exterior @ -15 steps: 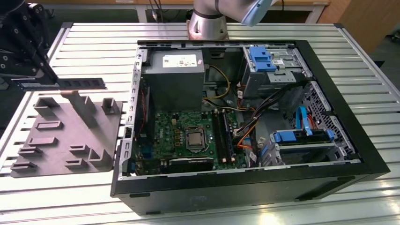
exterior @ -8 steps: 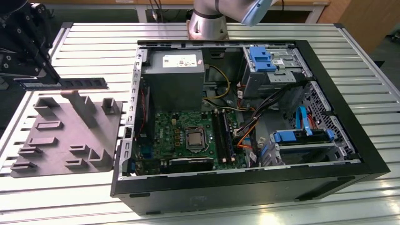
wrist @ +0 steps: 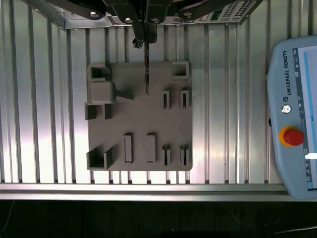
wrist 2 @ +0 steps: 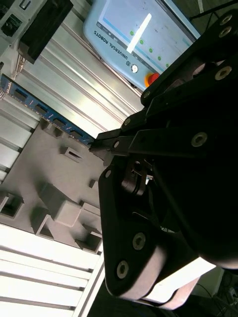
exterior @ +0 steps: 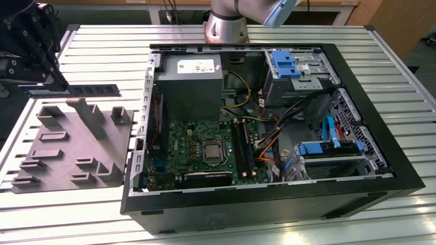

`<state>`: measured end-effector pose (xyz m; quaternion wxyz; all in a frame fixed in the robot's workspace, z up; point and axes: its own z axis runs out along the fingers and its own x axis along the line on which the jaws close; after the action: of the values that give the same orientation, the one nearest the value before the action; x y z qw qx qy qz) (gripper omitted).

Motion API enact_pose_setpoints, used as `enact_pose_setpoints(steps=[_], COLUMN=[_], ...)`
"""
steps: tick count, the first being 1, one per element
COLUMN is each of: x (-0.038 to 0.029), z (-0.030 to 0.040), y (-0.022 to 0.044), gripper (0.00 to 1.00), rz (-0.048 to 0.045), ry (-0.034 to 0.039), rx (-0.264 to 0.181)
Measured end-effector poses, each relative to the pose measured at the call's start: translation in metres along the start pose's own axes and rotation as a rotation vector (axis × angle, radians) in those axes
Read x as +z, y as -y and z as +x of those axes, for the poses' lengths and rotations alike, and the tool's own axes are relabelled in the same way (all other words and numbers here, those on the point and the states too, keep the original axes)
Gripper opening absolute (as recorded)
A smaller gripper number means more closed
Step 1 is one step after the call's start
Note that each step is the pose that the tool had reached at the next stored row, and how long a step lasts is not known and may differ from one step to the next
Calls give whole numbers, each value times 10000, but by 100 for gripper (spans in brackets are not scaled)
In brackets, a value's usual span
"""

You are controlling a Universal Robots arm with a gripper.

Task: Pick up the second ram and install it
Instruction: 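Pick up the second ram and move it above second insertion slot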

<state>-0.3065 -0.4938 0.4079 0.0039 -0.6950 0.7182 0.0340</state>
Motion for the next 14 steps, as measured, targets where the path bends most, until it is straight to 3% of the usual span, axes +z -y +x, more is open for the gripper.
enact_pose_setpoints(steps=[14], x=[-3], z=[-7], y=[76], gripper=[12], rz=[0], ry=[0], rx=[6])
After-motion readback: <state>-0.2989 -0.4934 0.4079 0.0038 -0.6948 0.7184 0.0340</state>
